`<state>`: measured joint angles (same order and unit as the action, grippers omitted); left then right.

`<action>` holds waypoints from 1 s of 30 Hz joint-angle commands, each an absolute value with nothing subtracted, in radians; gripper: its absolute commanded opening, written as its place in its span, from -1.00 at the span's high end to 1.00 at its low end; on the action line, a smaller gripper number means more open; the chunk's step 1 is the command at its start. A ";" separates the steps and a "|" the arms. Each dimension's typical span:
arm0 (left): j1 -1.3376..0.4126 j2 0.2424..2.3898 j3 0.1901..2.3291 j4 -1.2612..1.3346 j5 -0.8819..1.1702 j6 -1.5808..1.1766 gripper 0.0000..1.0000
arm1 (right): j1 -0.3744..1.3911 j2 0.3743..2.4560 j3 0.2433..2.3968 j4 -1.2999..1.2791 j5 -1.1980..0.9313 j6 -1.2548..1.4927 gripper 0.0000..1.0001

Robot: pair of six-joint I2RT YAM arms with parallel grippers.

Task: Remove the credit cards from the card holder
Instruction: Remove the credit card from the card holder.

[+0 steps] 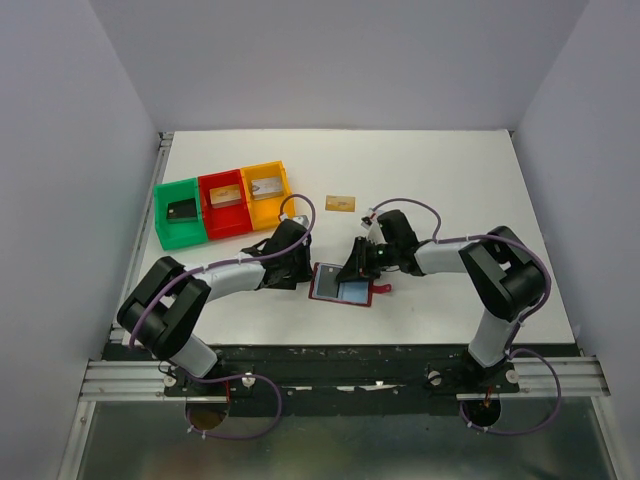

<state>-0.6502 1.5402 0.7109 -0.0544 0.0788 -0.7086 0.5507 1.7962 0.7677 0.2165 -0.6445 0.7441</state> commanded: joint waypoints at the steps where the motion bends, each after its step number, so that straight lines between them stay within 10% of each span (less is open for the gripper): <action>1: -0.664 1.549 0.724 -0.072 0.069 -0.716 0.92 | 0.558 1.813 0.772 0.210 -0.646 0.732 0.40; 30: -0.704 1.525 0.713 -0.006 0.101 -0.703 0.94 | 0.574 1.812 0.805 0.051 -0.548 0.683 0.14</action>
